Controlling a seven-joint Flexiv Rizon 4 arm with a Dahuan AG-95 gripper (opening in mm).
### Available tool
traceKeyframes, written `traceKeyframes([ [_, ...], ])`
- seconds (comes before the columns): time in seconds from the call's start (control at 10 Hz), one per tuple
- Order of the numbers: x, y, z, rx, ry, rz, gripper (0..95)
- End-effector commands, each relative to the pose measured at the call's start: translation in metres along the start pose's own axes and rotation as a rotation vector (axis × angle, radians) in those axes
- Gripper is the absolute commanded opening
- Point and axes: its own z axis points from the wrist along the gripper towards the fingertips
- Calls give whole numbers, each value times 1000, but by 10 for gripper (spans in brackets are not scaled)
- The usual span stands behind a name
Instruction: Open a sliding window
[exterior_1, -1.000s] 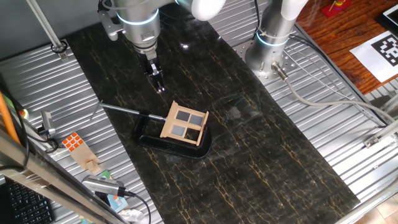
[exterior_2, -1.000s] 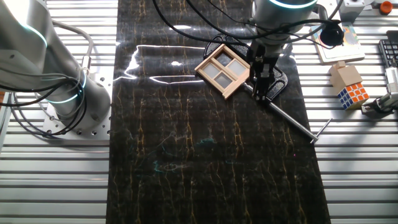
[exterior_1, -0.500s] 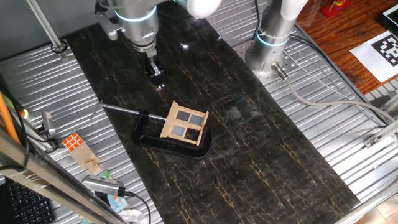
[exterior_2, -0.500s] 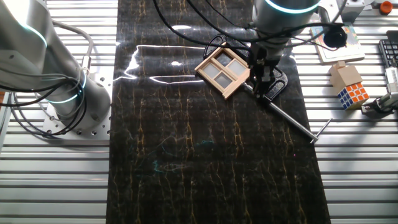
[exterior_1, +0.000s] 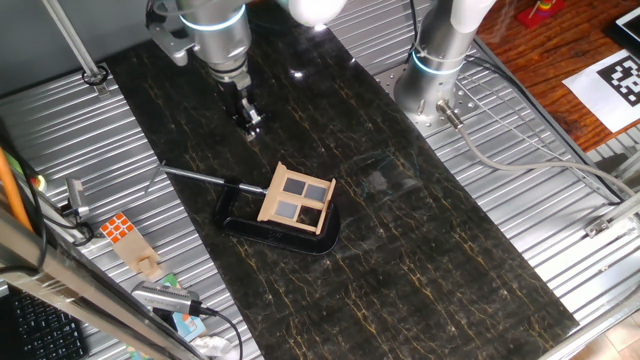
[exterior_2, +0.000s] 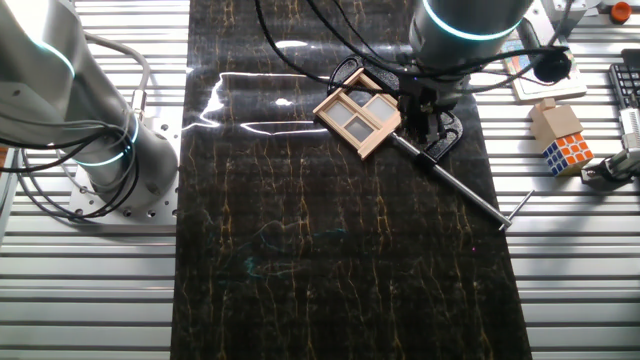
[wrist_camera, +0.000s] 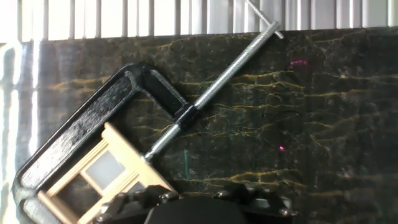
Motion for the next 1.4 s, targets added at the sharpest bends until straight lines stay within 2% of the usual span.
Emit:
traceKeyframes([
  [0.1,-2,0,0,-310,41,-2,0],
  [0.2,-4,0,2,-342,81,-55,0],
  [0.3,-7,-1,6,-395,95,-105,0],
  [0.5,-14,6,16,-426,117,-124,0],
  [0.6,-16,11,19,-432,123,-126,0],
  [0.7,-19,23,26,-431,167,-169,0],
  [0.8,-19,29,31,-441,195,-198,0],
  [0.9,-16,34,35,-442,220,-220,0],
  [1.1,-5,38,45,-470,304,-279,0],
  [1.2,0,39,49,-469,325,-300,0],
  [1.4,4,41,56,-463,330,-320,0],
])
